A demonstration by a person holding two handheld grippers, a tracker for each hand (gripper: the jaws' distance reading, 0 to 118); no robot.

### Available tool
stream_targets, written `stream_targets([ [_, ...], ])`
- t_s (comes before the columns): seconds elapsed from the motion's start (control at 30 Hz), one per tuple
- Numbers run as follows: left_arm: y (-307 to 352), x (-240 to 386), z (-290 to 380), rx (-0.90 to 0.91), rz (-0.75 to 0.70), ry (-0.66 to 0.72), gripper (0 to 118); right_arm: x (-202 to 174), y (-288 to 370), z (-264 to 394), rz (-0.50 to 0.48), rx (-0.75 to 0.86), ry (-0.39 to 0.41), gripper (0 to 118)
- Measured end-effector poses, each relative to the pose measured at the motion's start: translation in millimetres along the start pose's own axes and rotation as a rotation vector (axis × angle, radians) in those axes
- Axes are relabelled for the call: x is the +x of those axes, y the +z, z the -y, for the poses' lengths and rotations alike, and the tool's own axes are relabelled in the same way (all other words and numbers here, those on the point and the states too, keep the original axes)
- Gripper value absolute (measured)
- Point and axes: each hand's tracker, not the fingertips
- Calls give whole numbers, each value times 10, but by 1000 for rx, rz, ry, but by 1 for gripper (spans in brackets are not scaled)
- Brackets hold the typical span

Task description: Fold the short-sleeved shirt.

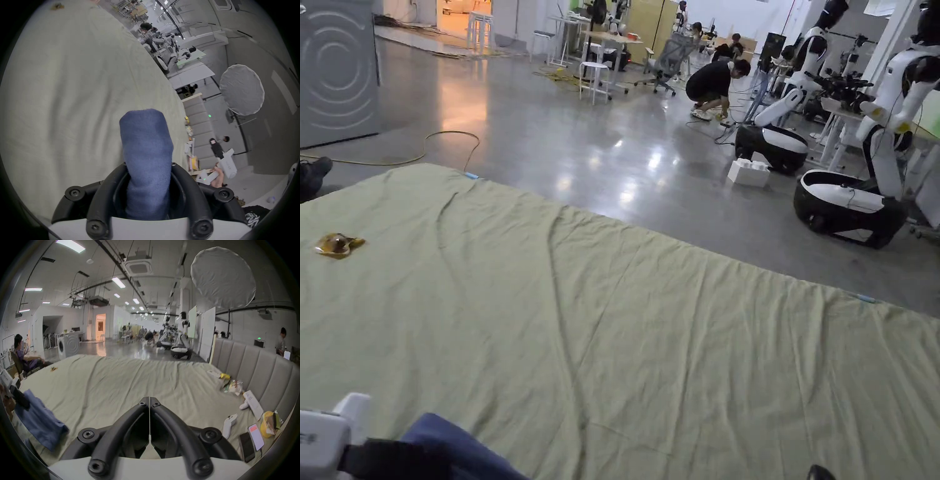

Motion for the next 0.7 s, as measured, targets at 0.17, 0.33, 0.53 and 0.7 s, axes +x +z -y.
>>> stream_targets([
  [0.17,744,-343,-588,15,-138,-21,28,192,-42,-174,53,27,-22,1],
  [0.33,1212,-326,-867,48,-295,-30,28,285,-42,-134,83,20,-35,1],
  [0.53,1399,-487,-999,21,-613,24,29,330,-38,13,76,-32,-95,1],
  [0.7,1230,-415,-850,-6,-763,-26,45,313,-74,84,78,-48,-82,1],
])
